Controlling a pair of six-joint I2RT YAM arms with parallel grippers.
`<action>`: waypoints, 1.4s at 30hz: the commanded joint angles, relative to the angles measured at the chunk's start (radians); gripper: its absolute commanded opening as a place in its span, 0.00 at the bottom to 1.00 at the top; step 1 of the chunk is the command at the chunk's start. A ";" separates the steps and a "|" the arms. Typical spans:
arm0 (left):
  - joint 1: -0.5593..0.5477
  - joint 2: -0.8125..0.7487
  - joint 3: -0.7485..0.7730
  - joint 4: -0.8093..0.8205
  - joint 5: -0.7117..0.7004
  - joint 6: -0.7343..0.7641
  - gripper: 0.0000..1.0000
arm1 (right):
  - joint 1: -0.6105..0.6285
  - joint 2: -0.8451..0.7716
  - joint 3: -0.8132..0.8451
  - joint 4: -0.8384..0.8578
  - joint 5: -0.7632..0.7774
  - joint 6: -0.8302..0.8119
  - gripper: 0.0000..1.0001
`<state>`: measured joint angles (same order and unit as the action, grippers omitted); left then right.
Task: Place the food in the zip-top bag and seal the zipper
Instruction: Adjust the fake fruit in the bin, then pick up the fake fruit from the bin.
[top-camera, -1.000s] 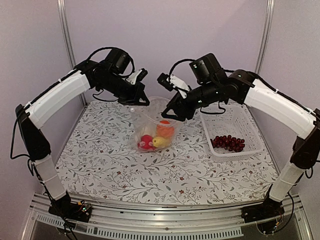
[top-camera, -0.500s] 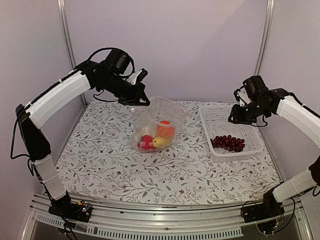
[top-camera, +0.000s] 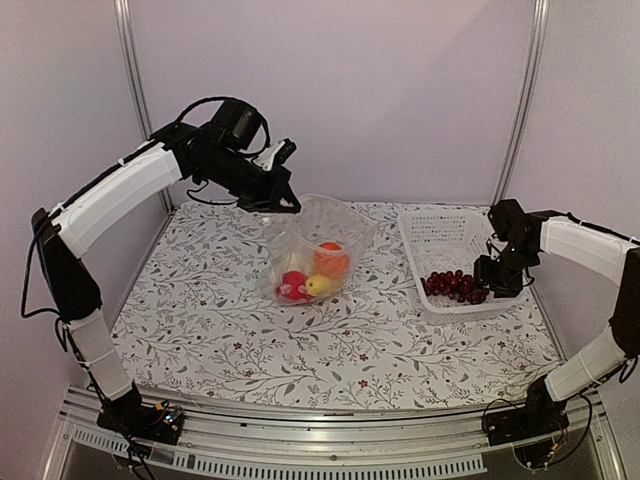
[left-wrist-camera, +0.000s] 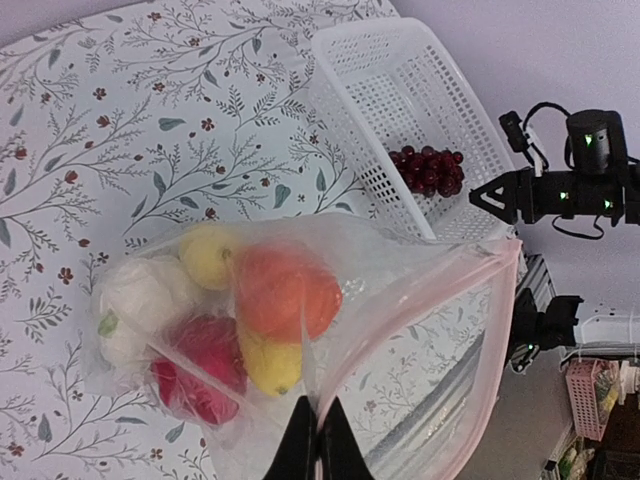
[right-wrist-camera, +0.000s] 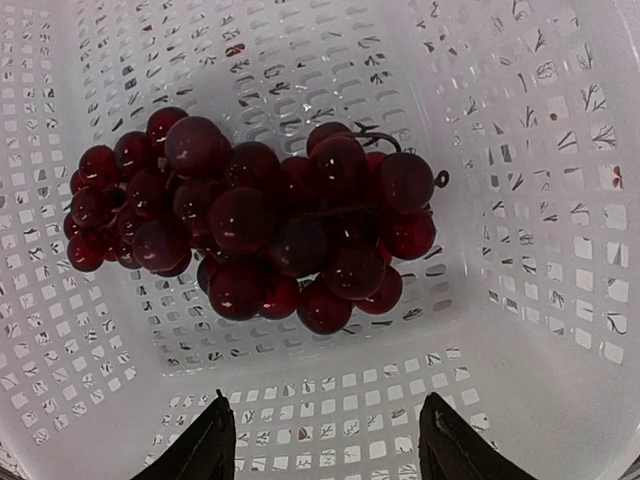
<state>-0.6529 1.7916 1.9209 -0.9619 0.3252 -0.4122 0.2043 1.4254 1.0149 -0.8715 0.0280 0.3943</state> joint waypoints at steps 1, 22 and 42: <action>0.016 -0.040 -0.016 0.009 -0.001 0.001 0.00 | -0.009 0.097 0.034 0.075 -0.008 0.011 0.62; 0.018 -0.026 -0.022 0.015 0.005 -0.006 0.00 | -0.014 0.336 0.361 0.251 -0.090 -0.184 0.69; 0.025 -0.010 -0.019 0.015 0.025 -0.011 0.00 | 0.109 0.469 0.504 0.087 -0.248 -0.313 0.39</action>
<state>-0.6472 1.7912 1.9007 -0.9543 0.3374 -0.4187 0.3038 1.8217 1.4754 -0.6930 -0.2256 0.1081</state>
